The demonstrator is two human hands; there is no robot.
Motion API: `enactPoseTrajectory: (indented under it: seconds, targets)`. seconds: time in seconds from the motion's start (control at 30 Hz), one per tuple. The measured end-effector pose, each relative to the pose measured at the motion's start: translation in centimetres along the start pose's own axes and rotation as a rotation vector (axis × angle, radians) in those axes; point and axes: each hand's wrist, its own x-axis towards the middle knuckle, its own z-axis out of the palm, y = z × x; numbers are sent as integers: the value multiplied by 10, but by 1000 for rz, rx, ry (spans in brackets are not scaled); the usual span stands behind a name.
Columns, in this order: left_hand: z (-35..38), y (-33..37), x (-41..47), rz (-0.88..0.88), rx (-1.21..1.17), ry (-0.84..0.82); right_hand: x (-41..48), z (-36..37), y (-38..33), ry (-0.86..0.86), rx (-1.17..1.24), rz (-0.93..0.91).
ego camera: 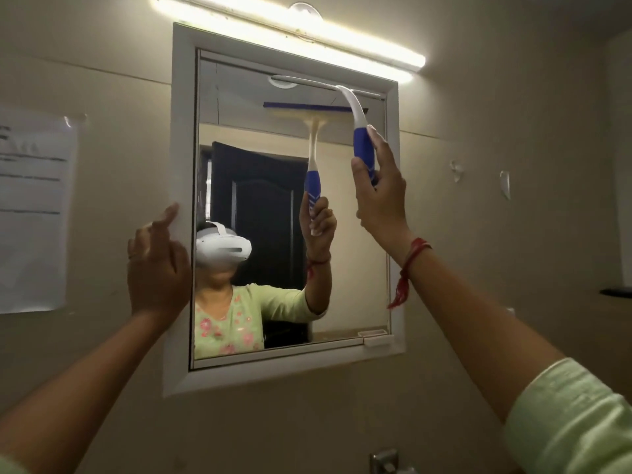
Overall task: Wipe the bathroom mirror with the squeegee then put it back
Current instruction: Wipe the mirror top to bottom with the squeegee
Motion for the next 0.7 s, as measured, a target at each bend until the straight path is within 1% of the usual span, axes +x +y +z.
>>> enactPoseTrajectory:
  seconds: [0.3, 0.47, 0.7]
  targets:
    - [0, 1, 0, -19, 1, -20, 13, -5, 12, -2, -47, 27]
    - [0, 0, 0, -18, 1, -19, 20, -7, 19, -43, -42, 33]
    - [0, -1, 0, -33, -19, -24, 16, 5, 23, 2, -16, 24]
